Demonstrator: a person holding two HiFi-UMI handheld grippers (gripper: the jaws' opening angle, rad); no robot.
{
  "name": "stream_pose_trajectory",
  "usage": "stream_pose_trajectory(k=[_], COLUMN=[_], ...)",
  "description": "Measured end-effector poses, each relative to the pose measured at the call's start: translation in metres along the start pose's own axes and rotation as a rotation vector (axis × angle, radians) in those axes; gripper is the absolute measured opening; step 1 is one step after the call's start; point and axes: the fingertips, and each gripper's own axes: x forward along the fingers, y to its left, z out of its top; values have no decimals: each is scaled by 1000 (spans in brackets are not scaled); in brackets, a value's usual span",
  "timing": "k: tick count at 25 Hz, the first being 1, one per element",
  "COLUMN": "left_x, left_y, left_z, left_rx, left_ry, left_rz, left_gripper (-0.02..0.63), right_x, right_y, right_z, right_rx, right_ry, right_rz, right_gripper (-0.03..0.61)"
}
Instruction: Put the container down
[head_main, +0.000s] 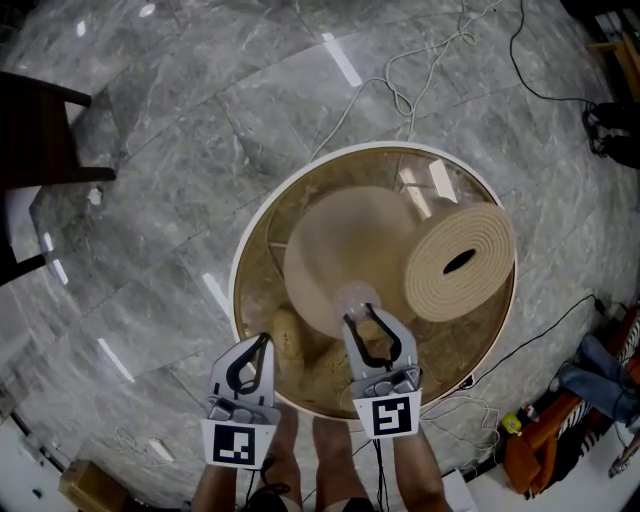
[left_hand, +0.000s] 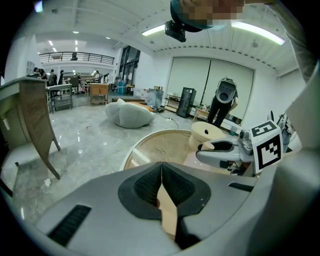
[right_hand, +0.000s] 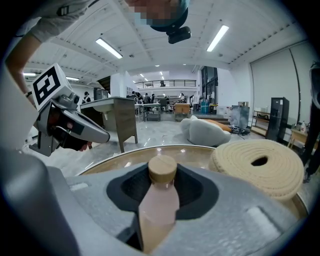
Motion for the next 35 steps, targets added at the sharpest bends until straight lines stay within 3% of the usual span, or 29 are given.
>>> stream_pose_trajectory(k=[9,13,19,35], left_x=[-8,-10,-18,-70], left_y=[-3,-6,-8,-24], left_z=[4,10,18,94], left_rx=[15,23,30,92], left_ry=[-1,-10,-21,-128], left_rz=[-12,-18,-22,-25], left_gripper=[20,20,20,20], right_x=[0,-2,-8,-47], right_y=[2,4,5,4], right_z=[-3,-11,-1,86], right_rx=[26,45,21,-3], right_ry=[43,115,117,39], right_rz=[23,55,49,25], right_gripper=[149,254,265,264])
